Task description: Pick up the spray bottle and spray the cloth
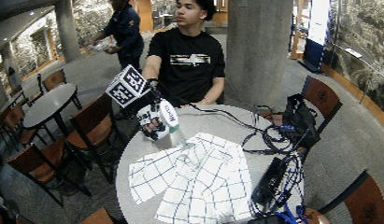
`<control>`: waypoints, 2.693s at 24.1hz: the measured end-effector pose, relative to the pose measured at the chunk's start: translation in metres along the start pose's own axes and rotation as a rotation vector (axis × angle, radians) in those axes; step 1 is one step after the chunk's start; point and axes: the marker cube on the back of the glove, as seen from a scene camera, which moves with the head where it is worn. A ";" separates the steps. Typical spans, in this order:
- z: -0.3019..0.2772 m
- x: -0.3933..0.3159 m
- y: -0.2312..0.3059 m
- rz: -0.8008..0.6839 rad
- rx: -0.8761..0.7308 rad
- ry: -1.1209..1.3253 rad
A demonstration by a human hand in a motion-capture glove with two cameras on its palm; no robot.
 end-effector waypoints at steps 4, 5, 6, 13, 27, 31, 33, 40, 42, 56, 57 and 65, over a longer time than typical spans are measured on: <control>-0.002 0.004 0.002 0.014 -0.021 0.031; -0.003 0.005 0.003 0.014 -0.027 0.035; -0.004 0.005 0.003 0.013 -0.031 0.039; 0.001 0.003 0.005 0.003 -0.066 0.063; -0.003 -0.012 0.009 -0.007 -0.110 0.119; -0.003 -0.013 0.009 -0.005 -0.114 0.142; -0.003 -0.013 0.009 -0.002 -0.115 0.148; -0.003 -0.014 0.009 0.008 -0.116 0.162; -0.003 -0.015 0.009 0.009 -0.117 0.160; -0.002 -0.042 0.055 -0.256 0.143 -0.164; 0.000 -0.045 0.062 -0.295 0.159 -0.199; 0.066 -0.124 0.138 -0.693 0.210 -0.638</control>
